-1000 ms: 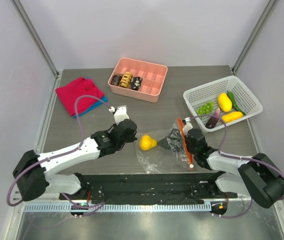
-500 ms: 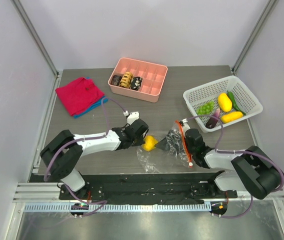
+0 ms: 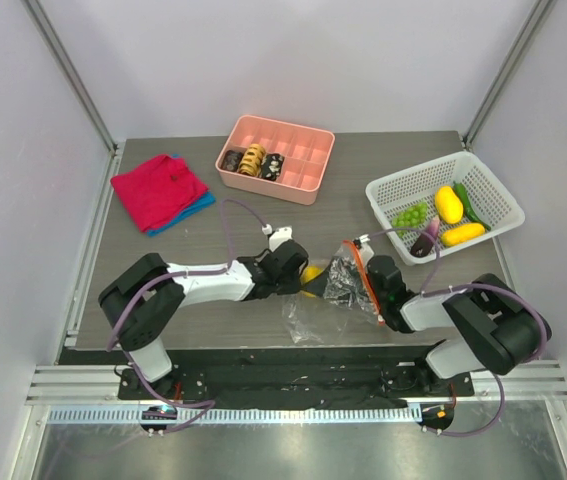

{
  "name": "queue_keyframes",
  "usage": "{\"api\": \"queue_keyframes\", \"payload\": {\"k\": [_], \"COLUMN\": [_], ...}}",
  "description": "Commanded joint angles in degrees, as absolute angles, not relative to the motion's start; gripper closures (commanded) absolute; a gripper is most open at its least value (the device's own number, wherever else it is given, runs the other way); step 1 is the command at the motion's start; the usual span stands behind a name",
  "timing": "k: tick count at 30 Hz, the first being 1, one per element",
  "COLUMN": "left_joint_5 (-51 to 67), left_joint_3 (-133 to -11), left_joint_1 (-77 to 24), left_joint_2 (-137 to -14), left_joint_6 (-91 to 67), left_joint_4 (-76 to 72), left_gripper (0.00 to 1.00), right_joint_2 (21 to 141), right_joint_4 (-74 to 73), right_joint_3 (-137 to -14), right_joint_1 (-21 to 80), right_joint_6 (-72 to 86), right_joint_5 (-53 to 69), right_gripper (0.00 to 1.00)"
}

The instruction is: Open the zip-top bag and remove the fake food

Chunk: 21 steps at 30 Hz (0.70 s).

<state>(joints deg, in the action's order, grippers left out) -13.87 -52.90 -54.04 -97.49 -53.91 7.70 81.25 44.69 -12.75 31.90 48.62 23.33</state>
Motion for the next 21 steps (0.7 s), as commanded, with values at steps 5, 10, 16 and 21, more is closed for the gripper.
{"api": "queue_keyframes", "payload": {"k": [5, 10, 16, 21], "left_joint_5": [-13.7, -17.0, -20.7, -19.8], "left_joint_3": [-54.4, -51.2, -51.8, -57.6], "left_joint_1": [-55.7, -55.7, -55.5, -54.3], "left_joint_2": [-98.0, -93.3, -86.3, -88.3], "left_joint_6": [-55.5, -55.8, -53.4, -51.3], "left_joint_4": [3.8, 5.4, 8.6, 10.1], "left_gripper": [1.00, 1.00, 0.95, 0.90], "right_joint_2": [85.8, 80.7, 77.8, 80.3], "right_joint_4": [49.9, 46.2, 40.7, 42.8], "right_joint_3": [-14.0, -11.9, -13.4, -13.1], "right_joint_1": [32.3, 32.4, 32.4, 32.4], "right_joint_6": [48.5, 52.9, 51.9, 52.7], "right_joint_5": [18.6, 12.3, 11.7, 11.6], "right_gripper": [0.00, 0.00, 0.00, 0.00]}}
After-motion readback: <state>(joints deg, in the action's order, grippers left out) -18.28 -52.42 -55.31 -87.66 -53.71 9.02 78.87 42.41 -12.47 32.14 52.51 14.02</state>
